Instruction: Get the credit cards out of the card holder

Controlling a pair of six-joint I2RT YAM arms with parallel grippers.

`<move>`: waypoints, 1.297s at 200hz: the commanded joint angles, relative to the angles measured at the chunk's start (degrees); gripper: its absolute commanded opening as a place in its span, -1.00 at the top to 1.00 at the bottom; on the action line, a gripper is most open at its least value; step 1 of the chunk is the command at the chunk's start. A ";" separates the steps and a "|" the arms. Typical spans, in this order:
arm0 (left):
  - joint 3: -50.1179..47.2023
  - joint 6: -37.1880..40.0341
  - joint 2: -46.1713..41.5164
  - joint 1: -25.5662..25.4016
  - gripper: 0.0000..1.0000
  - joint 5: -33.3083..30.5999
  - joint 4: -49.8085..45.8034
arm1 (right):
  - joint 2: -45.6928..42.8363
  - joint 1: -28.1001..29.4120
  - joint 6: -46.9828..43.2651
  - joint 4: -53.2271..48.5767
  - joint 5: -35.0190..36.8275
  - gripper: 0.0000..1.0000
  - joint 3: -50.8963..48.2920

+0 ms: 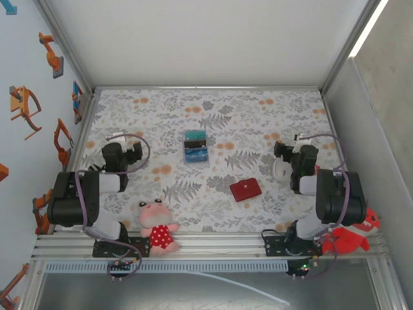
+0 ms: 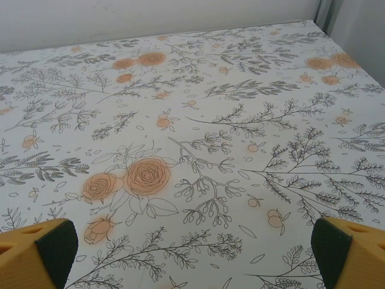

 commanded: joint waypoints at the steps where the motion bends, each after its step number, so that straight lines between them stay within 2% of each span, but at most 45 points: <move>1: 0.26 -0.57 -0.01 0.28 -0.94 -0.15 1.21 | 0.15 0.07 0.18 0.40 -0.08 -0.99 0.25; 226: 0.09 -0.62 -0.18 0.37 -0.94 0.44 1.44 | 0.15 -0.01 0.18 0.34 -0.07 -0.99 0.25; 259: 1.41 -0.23 -1.84 0.35 -0.94 1.02 -2.27 | 0.15 -0.02 0.14 0.39 -0.08 -0.99 0.25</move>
